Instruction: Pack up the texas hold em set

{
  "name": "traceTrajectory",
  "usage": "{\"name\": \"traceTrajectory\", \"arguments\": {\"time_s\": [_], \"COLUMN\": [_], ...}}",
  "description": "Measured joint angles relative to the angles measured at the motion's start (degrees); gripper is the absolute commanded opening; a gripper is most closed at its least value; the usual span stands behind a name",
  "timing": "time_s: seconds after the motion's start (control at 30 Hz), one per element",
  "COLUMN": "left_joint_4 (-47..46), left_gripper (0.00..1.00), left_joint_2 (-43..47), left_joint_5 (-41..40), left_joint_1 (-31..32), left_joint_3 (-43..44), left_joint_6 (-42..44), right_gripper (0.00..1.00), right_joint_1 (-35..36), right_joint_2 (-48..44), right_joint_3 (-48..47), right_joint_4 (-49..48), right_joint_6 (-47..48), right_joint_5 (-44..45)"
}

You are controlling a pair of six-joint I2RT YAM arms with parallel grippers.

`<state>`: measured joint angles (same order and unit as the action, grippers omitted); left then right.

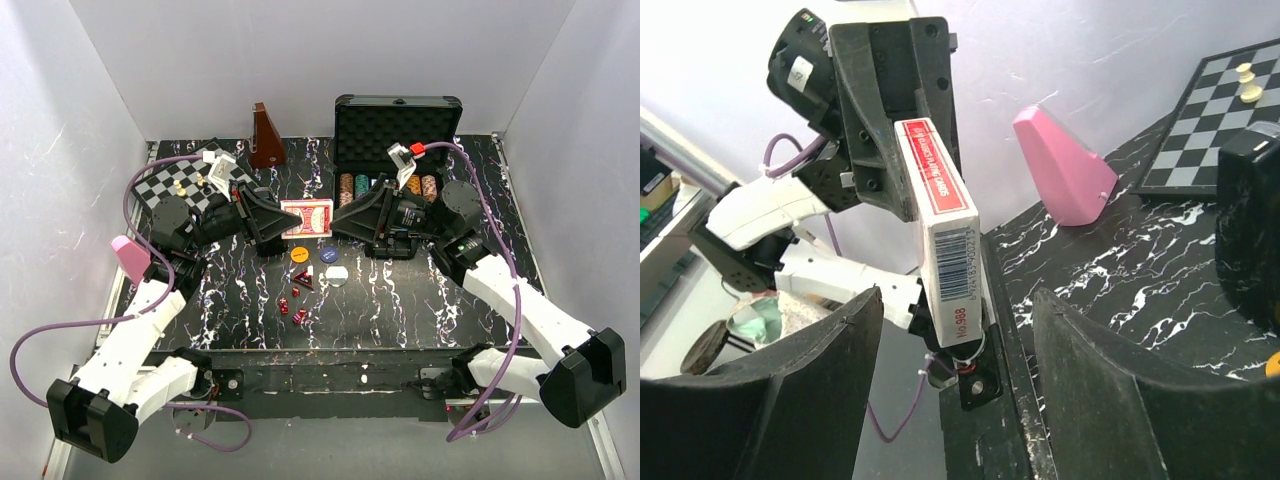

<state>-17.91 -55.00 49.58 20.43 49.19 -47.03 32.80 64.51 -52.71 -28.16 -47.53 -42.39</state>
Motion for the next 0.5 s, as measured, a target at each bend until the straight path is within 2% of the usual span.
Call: {"name": "traceTrajectory", "arguments": {"time_s": [0.27, 0.5], "left_joint_4": [-4.0, -4.7], "left_gripper": [0.0, 0.0], "left_joint_2": [-1.1, -1.5], "left_joint_5": [2.6, 3.7], "left_joint_1": [0.0, 0.0], "left_joint_3": [0.0, 0.0], "left_joint_6": [-2.1, -2.4], "right_gripper": [0.62, 0.45], "right_joint_1": [0.7, 1.6], "right_joint_2": [2.7, 3.9], "right_joint_3": [0.0, 0.0], "right_joint_4": [-3.4, -7.3], "right_joint_6": [-1.8, -3.7], "right_joint_5": [-2.8, -3.3]}}
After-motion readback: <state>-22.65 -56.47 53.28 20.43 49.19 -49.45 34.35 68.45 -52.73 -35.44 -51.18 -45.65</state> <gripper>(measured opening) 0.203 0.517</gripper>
